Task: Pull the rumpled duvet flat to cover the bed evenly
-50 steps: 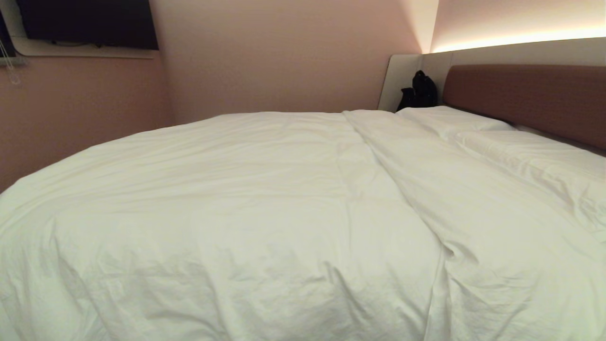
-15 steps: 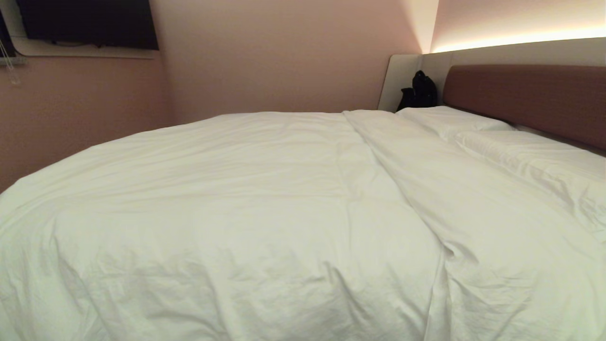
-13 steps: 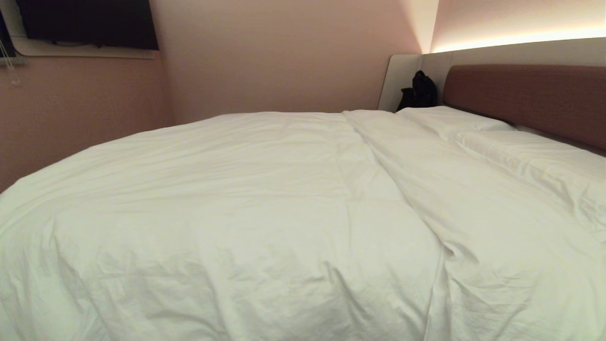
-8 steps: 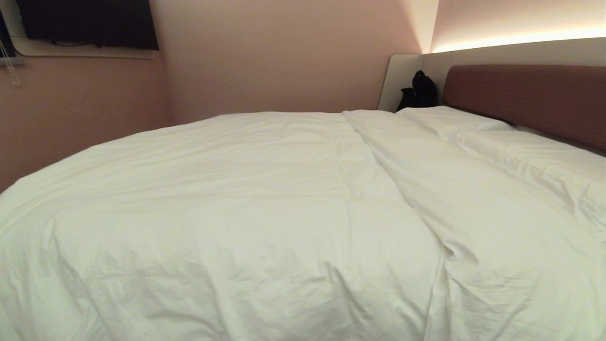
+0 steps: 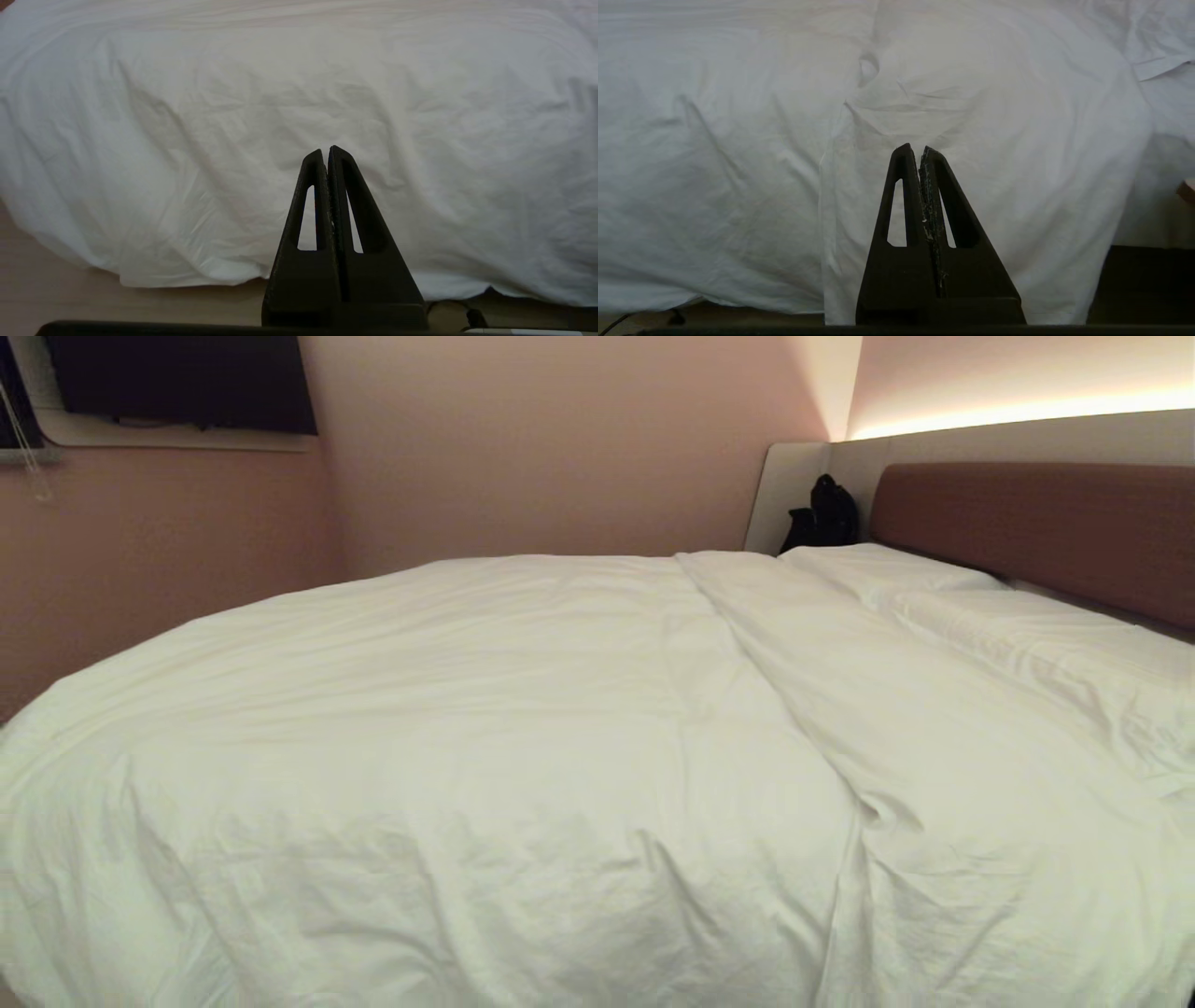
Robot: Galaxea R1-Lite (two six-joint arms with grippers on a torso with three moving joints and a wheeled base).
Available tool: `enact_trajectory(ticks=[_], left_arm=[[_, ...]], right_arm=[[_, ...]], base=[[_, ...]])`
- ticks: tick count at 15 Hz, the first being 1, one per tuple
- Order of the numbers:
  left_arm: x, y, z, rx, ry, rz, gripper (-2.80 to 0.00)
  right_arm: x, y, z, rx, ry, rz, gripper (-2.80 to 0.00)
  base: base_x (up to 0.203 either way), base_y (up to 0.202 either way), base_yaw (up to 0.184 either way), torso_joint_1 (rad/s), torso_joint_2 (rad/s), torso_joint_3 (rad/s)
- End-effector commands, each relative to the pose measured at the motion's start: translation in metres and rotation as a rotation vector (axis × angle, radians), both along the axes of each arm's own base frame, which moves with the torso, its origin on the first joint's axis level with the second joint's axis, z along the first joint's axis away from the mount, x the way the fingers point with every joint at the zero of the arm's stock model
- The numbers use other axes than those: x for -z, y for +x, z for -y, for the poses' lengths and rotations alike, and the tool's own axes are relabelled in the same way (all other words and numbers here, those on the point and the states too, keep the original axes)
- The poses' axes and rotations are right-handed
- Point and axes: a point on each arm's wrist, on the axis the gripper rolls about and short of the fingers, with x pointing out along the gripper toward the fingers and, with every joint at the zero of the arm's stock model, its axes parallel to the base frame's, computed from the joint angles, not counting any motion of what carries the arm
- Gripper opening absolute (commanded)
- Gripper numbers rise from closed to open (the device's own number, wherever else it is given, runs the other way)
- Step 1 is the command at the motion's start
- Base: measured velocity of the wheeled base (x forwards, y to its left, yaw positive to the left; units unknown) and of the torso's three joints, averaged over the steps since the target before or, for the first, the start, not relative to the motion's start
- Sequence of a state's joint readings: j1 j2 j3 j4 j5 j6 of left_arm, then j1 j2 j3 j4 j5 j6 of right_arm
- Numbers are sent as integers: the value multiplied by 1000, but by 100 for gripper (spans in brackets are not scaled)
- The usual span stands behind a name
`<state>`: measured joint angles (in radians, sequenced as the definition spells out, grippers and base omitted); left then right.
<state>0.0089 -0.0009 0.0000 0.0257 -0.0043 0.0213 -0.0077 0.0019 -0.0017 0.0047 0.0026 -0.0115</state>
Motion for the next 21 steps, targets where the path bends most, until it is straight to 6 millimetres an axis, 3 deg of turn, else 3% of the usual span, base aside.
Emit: enact_trajectory(ticks=[1, 8, 21], left_arm=[[0, 0, 0, 0, 0, -1, -280], [0, 0, 0, 0, -2, -1, -280], [0, 0, 0, 0, -3, -1, -280]], right_arm=[[0, 0, 0, 0, -1, 0, -280], [0, 0, 0, 0, -1, 0, -280], [0, 0, 0, 0, -1, 0, -280]], base=[[-196, 0, 0, 2, 2, 2], [-182, 0, 1, 2, 1, 2], [0, 0, 0, 0, 0, 0]])
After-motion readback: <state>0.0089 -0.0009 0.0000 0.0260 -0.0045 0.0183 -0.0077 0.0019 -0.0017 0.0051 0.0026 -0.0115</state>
